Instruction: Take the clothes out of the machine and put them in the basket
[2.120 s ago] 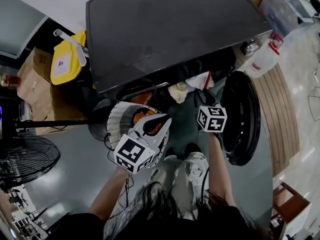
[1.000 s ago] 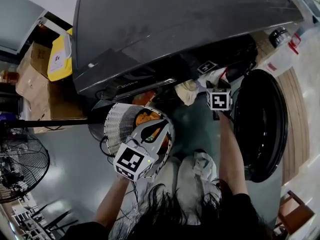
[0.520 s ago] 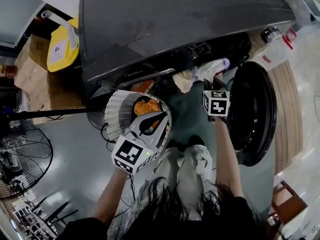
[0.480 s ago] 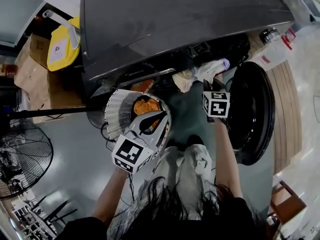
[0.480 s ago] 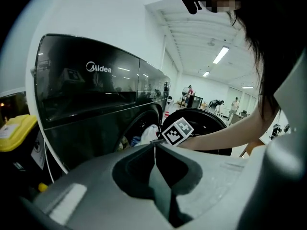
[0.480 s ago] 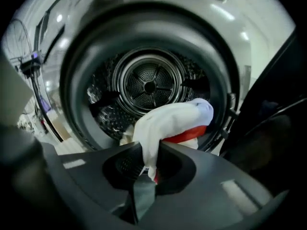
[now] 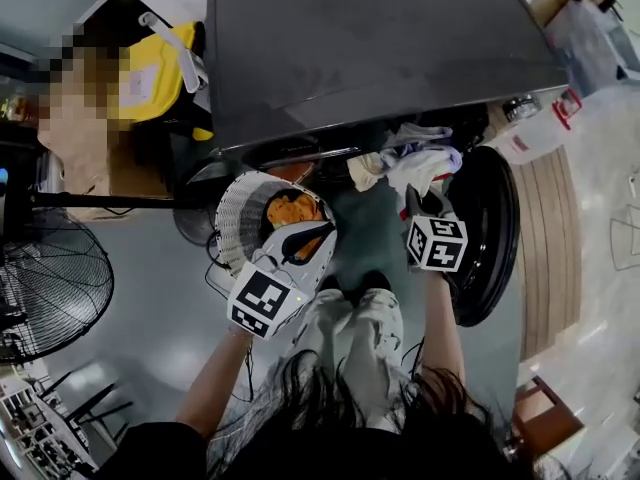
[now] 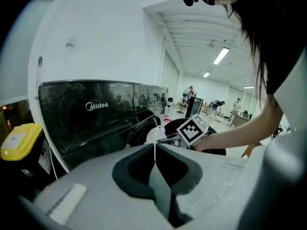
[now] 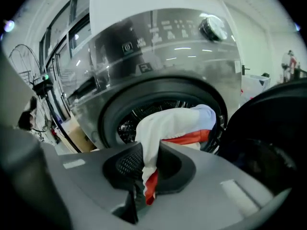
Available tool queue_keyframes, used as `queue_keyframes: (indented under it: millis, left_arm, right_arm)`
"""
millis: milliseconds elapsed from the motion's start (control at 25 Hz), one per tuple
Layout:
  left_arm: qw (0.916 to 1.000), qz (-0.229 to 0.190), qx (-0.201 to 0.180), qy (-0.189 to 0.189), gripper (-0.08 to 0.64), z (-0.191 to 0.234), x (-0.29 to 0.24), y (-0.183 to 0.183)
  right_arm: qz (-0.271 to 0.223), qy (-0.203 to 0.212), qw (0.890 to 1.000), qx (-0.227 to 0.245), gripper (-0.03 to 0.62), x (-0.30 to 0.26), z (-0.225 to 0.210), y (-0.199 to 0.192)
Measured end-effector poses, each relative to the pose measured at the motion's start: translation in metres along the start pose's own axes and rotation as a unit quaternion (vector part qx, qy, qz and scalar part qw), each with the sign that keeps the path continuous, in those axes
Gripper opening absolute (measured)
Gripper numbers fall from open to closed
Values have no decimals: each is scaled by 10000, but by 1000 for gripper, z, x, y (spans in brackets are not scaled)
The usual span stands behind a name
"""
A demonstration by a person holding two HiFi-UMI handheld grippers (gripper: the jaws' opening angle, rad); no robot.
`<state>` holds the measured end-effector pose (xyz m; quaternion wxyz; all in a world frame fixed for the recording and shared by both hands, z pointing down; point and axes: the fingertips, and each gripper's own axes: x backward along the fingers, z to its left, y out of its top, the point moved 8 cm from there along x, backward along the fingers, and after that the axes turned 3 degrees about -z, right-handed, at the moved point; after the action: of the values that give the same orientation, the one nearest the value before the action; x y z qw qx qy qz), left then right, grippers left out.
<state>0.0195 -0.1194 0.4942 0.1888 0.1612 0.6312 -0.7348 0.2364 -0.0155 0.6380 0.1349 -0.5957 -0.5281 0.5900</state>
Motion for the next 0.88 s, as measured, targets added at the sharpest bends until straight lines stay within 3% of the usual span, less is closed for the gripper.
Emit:
queue_keyframes:
  millis: [480, 680, 880]
  left_arm:
    - [9996, -68, 177, 205, 0, -30, 20, 26]
    - [9991, -137, 286, 293, 0, -41, 25, 32]
    - [9990, -107, 298, 326, 45, -54, 30, 40]
  right_arm:
    - [-339, 269, 9984, -367, 66, 80, 13, 66]
    - [-419, 477, 9974, -340, 66, 114, 19, 93]
    - [-517, 767, 9954, -237, 66, 149, 33, 119]
